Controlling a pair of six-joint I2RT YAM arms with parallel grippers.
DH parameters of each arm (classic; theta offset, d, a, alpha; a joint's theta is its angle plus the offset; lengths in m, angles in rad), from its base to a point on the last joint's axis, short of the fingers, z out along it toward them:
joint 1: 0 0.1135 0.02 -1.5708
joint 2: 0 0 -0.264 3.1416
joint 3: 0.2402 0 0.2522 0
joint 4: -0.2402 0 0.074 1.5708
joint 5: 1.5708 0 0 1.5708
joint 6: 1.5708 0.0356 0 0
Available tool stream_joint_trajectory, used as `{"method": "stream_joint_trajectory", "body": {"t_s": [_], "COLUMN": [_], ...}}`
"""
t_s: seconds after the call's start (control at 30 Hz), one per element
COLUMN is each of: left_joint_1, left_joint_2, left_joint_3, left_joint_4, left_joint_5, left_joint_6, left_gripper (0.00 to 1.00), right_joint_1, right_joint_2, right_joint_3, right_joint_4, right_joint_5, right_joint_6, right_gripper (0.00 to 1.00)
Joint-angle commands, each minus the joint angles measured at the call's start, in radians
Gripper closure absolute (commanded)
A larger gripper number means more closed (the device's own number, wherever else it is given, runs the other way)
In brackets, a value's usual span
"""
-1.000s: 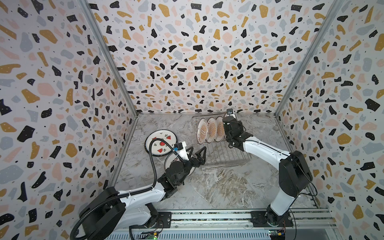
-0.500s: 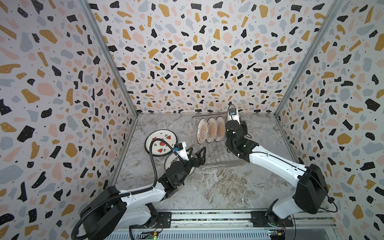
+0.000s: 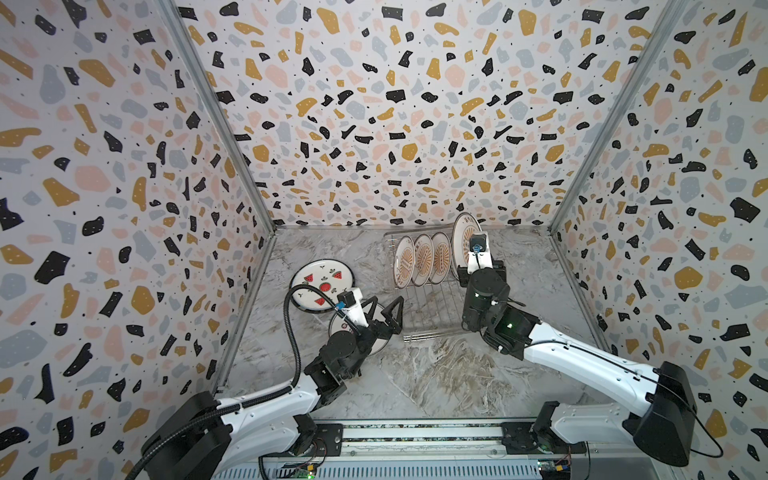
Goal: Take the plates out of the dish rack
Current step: 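Lift the orange-sunburst plate up out of the rack with the right gripper, then carry the sunburst plate toward the left gripper with the right gripper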
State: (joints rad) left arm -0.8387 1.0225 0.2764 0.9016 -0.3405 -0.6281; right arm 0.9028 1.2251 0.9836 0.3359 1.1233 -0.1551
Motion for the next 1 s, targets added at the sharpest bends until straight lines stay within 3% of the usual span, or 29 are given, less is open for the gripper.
{"method": "stream_joint_trajectory", "body": {"t_s": [0.0, 0.23, 0.57, 0.97], "left_joint_1": [0.006, 0.036, 0.072, 0.072], "left_joint_2": [-0.029, -0.052, -0.004, 0.043], "left_joint_3": [-0.019, -0.021, -0.061, -0.120], "left_joint_4": [0.041, 0.048, 0.131, 0.209], "left_joint_5": [-0.002, 0.175, 0.301, 0.232], "left_joint_6": [0.039, 0.006, -0.133, -0.216], "left_gripper": [0.00, 0.00, 0.00, 0.05], "right_joint_1": [-0.014, -0.133, -0.318, -0.347], "right_joint_2": [-0.091, -0.219, -0.279, -0.226], "right_joint_3": [-0.011, -0.092, -0.211, -0.314], "right_joint_4": [-0.032, -0.089, -0.025, 0.172], "right_joint_5": [-0.153, -0.571, -1.118, -1.456], "right_joint_6": [0.133, 0.300, 0.485, 0.631], "right_gripper": [1.00, 1.00, 1.00, 1.00]}}
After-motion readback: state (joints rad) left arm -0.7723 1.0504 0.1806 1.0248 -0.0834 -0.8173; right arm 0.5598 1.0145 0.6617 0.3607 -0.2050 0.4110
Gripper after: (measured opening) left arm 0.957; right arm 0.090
